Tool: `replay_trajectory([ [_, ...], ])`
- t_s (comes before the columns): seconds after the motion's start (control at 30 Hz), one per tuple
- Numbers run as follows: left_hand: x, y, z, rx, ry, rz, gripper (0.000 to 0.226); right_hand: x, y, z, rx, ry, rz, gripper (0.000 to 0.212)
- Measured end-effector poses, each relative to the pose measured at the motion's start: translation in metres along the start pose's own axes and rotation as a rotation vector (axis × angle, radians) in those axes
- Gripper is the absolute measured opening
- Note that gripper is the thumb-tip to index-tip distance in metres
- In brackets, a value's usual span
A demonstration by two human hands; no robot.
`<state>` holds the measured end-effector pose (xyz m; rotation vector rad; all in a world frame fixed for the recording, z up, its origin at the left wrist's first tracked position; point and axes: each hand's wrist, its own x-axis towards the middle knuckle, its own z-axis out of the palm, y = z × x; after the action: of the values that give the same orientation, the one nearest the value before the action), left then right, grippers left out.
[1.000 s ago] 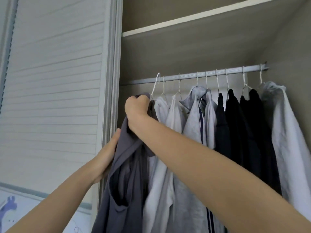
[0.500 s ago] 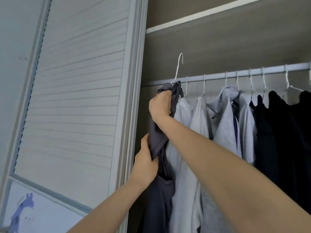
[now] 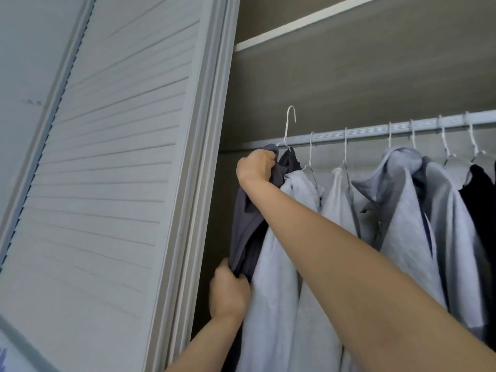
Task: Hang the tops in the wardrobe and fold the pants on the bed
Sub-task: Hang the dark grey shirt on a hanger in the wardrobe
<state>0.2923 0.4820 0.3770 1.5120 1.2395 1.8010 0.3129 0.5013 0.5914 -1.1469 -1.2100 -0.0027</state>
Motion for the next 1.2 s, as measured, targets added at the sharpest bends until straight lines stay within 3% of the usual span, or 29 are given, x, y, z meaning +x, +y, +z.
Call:
replay_trajectory([
  [0.1,0.003,-0.015,0.008,-0.036,0.009,-0.12,0.022,0.016,0.002,0.008,-0.037,0.01,0.071,0.055],
  [0.47,0.002,-0.044,0.008,-0.035,-0.051,-0.165,0.027,0.025,0.03,0.025,-0.108,-0.019,0.223,0.05],
  [0.6,-0.004,-0.047,0.003,-0.041,-0.067,-0.148,0.024,0.004,0.037,0.027,-0.269,-0.096,-0.02,0.091],
  [0.67,-0.011,-0.047,0.0,-0.062,-0.072,-0.125,0.022,-0.014,0.043,0.027,-0.406,-0.151,-0.172,0.098],
  [0.83,-0.021,-0.052,-0.012,-0.068,-0.073,-0.097,0.025,-0.048,0.064,0.017,-0.683,-0.286,-0.459,0.1],
  [0.97,-0.036,-0.048,-0.027,-0.031,-0.089,-0.136,0.039,-0.074,0.078,-0.009,-0.689,-0.297,-0.592,0.081],
  [1.2,-0.089,-0.05,-0.035,0.061,-0.176,0.004,0.039,-0.142,0.099,-0.067,-0.697,-0.414,-0.815,0.065],
])
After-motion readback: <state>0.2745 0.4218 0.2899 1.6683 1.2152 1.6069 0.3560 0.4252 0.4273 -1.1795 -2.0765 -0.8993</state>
